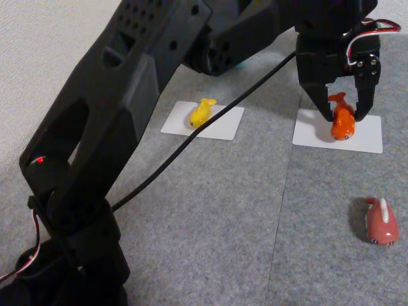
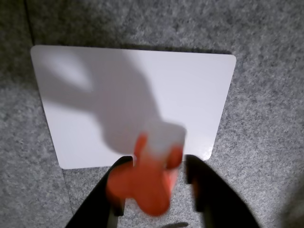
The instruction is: Wooper wants to eat egg sudhi, and Goomy wants to eat shrimp sushi
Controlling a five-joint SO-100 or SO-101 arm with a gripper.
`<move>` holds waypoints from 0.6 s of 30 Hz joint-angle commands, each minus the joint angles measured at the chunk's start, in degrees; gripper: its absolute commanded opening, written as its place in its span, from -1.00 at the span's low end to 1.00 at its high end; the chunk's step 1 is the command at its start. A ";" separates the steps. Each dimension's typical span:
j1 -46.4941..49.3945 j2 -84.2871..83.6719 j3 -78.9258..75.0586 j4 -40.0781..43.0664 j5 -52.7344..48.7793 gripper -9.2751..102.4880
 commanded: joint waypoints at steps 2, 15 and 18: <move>0.44 0.97 -3.43 -1.67 -0.09 -0.39; -0.09 9.76 -3.43 7.47 1.23 -0.37; -1.76 16.08 -3.43 13.71 1.23 -0.37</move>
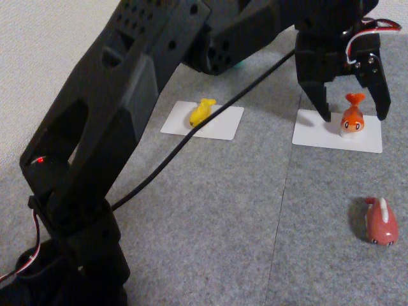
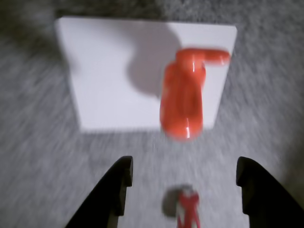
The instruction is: Wooper wants to eat egg sudhi, and Goomy wants to eat shrimp sushi
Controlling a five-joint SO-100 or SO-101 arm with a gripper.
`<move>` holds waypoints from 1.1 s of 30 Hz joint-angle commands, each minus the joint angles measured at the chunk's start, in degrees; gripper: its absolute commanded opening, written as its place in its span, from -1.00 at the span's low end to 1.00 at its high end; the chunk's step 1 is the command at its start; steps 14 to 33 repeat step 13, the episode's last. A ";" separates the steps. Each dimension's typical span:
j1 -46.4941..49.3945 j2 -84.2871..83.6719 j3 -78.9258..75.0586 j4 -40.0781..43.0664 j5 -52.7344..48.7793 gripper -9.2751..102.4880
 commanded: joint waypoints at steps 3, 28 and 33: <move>-3.25 15.29 -2.20 6.86 0.70 -0.37; -3.96 23.82 7.65 7.03 8.79 -0.38; -3.96 23.82 7.65 7.03 8.79 -0.38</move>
